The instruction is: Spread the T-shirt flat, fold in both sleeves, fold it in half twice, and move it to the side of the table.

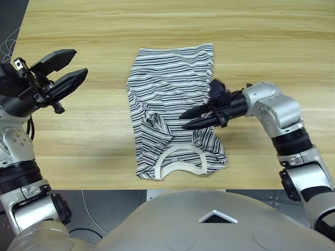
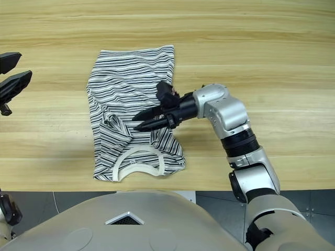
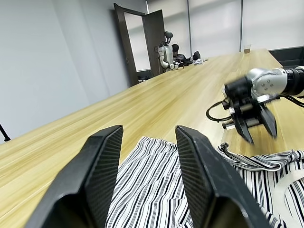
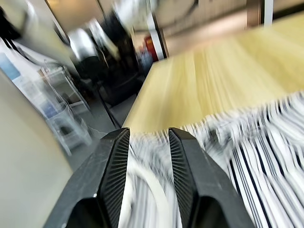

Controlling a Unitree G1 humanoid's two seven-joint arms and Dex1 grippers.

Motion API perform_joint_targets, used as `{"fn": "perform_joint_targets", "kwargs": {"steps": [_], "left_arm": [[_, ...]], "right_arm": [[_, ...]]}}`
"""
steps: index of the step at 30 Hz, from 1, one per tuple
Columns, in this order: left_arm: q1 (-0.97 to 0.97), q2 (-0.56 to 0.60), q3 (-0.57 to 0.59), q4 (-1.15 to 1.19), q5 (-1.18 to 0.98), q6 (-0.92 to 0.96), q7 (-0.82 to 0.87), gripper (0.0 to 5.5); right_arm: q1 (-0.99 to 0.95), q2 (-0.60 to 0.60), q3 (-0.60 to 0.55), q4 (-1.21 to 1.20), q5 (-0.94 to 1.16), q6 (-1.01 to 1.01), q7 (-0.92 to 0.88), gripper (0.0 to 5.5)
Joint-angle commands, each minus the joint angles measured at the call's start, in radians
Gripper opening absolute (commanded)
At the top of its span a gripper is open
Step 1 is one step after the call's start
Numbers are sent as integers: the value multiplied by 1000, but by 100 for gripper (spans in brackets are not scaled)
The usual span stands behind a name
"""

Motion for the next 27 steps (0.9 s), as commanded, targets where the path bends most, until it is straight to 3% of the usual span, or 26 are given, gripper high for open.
{"fn": "perform_joint_targets", "kwargs": {"steps": [1, 4, 8, 11, 14, 18, 27], "left_arm": [[-27, -17, -26, 4, 6, -1, -8, 209], [-50, -44, -64, 11, 38, -14, 21, 209], [-40, -33, -198, 70, 328, -101, 175, 209], [50, -20, -252, -11, 707, -465, 332, 209], [162, 94, -236, -198, 876, -692, 264, 260], [288, 229, -214, -336, 888, -756, 140, 329], [537, 350, -238, -373, 1070, -833, 190, 329]], "right_arm": [[-119, 51, -257, 50, 305, 183, -62, 151], [-253, 30, -476, 215, 364, 124, -234, 151], [-65, -242, -274, 264, -278, -678, -115, 151], [152, -392, -295, 218, -390, -1071, 63, 151], [316, -488, -305, 96, -496, -1386, 87, 186], [382, -577, -305, 75, -462, -1610, 131, 265], [395, -520, -85, 185, -681, -1841, -39, 265]]}}
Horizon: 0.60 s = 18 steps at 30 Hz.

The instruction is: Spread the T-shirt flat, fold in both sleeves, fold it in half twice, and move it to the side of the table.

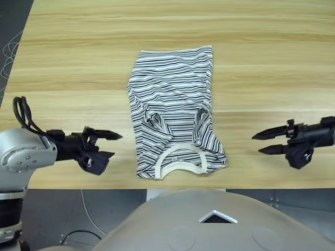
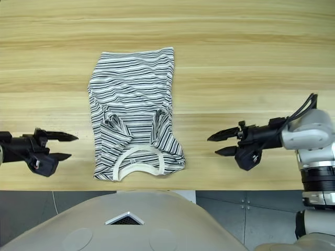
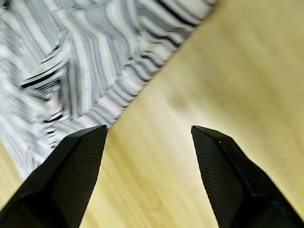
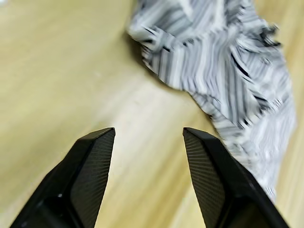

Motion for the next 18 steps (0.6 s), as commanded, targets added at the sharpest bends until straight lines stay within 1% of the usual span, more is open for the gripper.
{"fn": "perform_joint_targets", "kwargs": {"steps": [1, 3, 6, 8, 10, 14, 18], "left_arm": [[80, 30, -29, -7, 67, -47, 54, 329], [80, 24, -73, 25, 100, -95, 100, 329], [34, 14, -135, 97, 162, -187, 189, 329], [5, -6, -177, 163, 233, -295, 274, 329], [-16, -29, -216, 196, 253, -386, 351, 329], [-46, -35, -253, 194, 230, -416, 440, 329], [-38, -22, -295, 182, 217, -425, 483, 329]], "right_arm": [[-25, 36, 57, 62, -114, -92, -108, 265], [-39, 65, 53, 113, -231, -144, -184, 265], [-54, 90, 61, 164, -350, -181, -293, 265], [-70, 100, 76, 188, -407, -199, -359, 265], [-87, 107, 91, 204, -458, -213, -421, 265], [-104, 103, 141, 211, -499, -219, -510, 265], [-113, 98, 203, 201, -509, -224, -570, 265]]}}
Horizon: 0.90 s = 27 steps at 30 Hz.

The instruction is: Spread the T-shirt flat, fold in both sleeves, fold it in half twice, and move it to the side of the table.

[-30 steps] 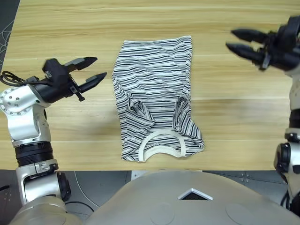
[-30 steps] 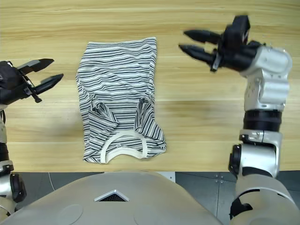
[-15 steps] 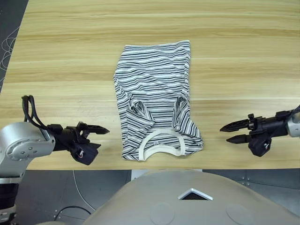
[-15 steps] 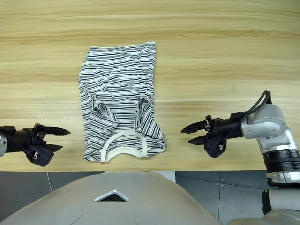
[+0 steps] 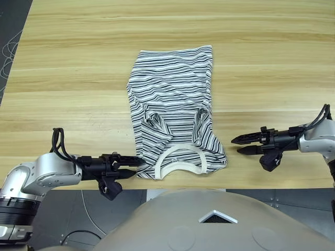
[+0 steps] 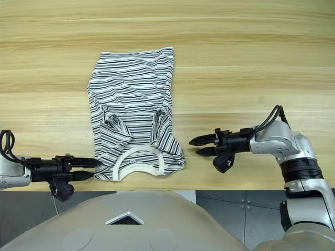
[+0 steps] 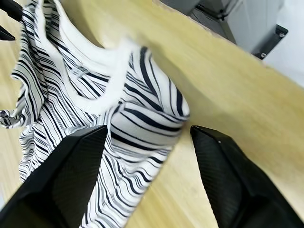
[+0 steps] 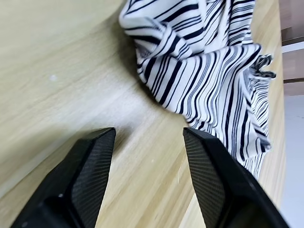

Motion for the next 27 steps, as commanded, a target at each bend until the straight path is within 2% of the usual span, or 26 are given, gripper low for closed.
{"fn": "perform_joint_targets", "kwargs": {"steps": [1, 18, 26, 27], "left_arm": [[9, 13, -45, -11, 1, 1, 35, 329], [-67, -10, -130, 53, 71, 17, 169, 329], [-78, -9, -177, 90, 96, 18, 208, 329], [-80, -9, -180, 92, 97, 20, 213, 332]], "right_arm": [[-2, -7, 78, -3, -55, 11, -26, 265], [-21, 28, 175, 19, -210, 16, -247, 265], [-17, 5, 219, 18, -266, 47, -286, 265], [-17, 1, 225, 18, -265, 47, -287, 245]]}}
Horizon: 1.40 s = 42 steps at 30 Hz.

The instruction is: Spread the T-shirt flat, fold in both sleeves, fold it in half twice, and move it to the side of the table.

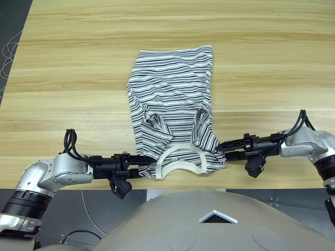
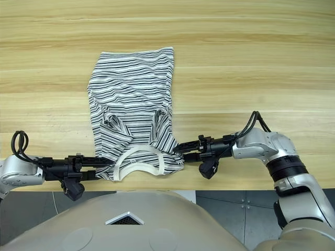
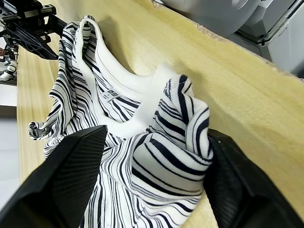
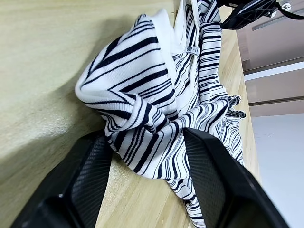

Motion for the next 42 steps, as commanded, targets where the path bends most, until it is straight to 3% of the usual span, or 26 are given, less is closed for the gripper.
{"fn": "perform_joint_targets", "kwargs": {"steps": [1, 13, 21, 25, 29, 32, 35, 39, 42], "left_arm": [[-3, 4, -29, 30, 45, 23, -3, 332], [-53, 81, -99, -132, -153, 184, -142, 148], [-62, 102, -134, -182, -243, 240, -211, 23], [-60, 134, -175, -201, -303, 295, -292, 10], [-96, 127, -186, -244, -383, 422, -365, 10], [-173, 114, -200, -355, -531, 700, -484, 10], [-240, 156, -183, -469, -740, 956, -604, 10], [-332, 172, -116, -483, -863, 1037, -715, 10], [-339, 199, -39, -467, -907, 983, -780, 10]], "right_arm": [[19, -29, 58, 25, -95, 45, 41, 232], [3, -40, 89, -41, -58, 42, 13, 12], [-5, -41, 93, -58, -33, 60, 2, 10], [-4, -50, 93, -59, 1, 69, -4, 10], [-22, -114, 129, -98, 234, 183, 78, 10], [-72, -192, 153, -202, 598, 394, 257, 10], [-96, -228, 144, -274, 824, 572, 438, 10], [-86, -253, 99, -359, 992, 766, 606, 10], [-52, -294, 39, -455, 1096, 888, 692, 10]]}}
